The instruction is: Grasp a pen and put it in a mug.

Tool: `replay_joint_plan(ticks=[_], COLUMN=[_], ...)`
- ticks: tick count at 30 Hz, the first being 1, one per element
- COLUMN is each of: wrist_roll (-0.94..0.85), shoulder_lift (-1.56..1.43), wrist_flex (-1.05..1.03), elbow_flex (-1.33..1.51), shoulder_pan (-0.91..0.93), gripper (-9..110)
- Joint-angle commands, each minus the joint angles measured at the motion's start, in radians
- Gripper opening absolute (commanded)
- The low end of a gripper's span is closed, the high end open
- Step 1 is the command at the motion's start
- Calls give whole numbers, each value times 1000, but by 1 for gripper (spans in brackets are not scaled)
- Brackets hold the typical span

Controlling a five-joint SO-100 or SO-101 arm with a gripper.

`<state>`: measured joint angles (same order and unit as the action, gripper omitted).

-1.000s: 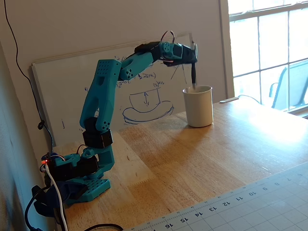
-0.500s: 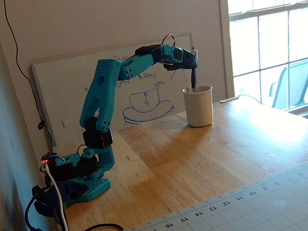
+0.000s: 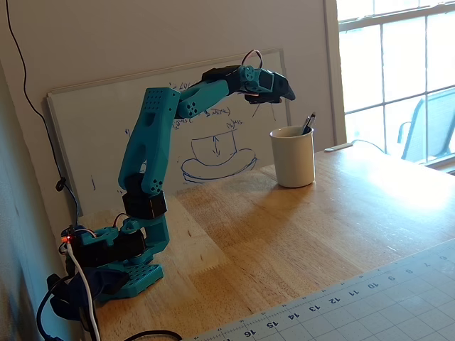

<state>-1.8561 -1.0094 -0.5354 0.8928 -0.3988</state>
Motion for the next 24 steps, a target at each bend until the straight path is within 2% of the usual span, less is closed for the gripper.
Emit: replay_joint_plan(ticks=[1, 4, 8, 24], wrist_roll=[6, 51, 235, 1353], shoulder_lift=[-179, -229, -345, -839], wrist_flex=[26, 26, 26, 26], elbow_flex=[-14, 37, 143, 650], shoulder_pan=[15, 17, 15, 17], gripper=[17, 19, 21, 21])
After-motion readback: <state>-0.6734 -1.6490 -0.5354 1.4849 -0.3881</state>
